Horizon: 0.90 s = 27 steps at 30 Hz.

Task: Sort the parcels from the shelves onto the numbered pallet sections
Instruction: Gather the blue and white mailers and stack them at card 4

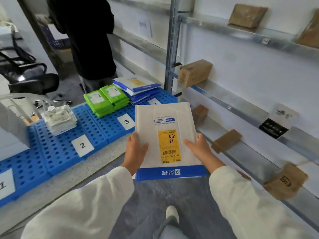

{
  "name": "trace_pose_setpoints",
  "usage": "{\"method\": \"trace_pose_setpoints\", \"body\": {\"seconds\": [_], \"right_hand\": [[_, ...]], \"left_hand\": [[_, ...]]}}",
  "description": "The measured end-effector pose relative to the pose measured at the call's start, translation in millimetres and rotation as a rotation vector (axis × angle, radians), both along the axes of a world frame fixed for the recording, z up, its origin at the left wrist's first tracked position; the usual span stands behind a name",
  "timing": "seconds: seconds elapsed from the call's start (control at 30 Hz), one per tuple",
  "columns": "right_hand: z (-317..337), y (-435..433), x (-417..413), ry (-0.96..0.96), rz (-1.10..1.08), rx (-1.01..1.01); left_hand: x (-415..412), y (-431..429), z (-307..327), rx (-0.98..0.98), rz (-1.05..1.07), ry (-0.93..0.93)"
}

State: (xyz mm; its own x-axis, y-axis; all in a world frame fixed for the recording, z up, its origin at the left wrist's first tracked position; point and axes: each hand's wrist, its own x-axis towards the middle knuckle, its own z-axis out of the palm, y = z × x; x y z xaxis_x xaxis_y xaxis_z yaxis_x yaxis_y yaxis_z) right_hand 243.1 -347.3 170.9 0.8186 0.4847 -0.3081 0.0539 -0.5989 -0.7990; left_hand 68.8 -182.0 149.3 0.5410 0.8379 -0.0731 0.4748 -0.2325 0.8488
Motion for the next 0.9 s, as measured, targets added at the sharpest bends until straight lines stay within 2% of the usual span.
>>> {"method": "trace_pose_setpoints", "body": {"seconds": [0.3, 0.47, 0.9], "right_hand": [[33.5, 124.9, 122.8, -0.056, 0.168, 0.058], [30.1, 176.9, 176.7, 0.005, 0.229, 0.055], [34.9, 333.2, 280.6, -0.057, 0.357, 0.008]], "left_hand": [[98.1, 90.8, 35.8, 0.013, 0.166, -0.073], [143.2, 125.5, 31.3, 0.017, 0.267, -0.089], [229.1, 250.5, 34.2, 0.087, 0.341, -0.056]]}}
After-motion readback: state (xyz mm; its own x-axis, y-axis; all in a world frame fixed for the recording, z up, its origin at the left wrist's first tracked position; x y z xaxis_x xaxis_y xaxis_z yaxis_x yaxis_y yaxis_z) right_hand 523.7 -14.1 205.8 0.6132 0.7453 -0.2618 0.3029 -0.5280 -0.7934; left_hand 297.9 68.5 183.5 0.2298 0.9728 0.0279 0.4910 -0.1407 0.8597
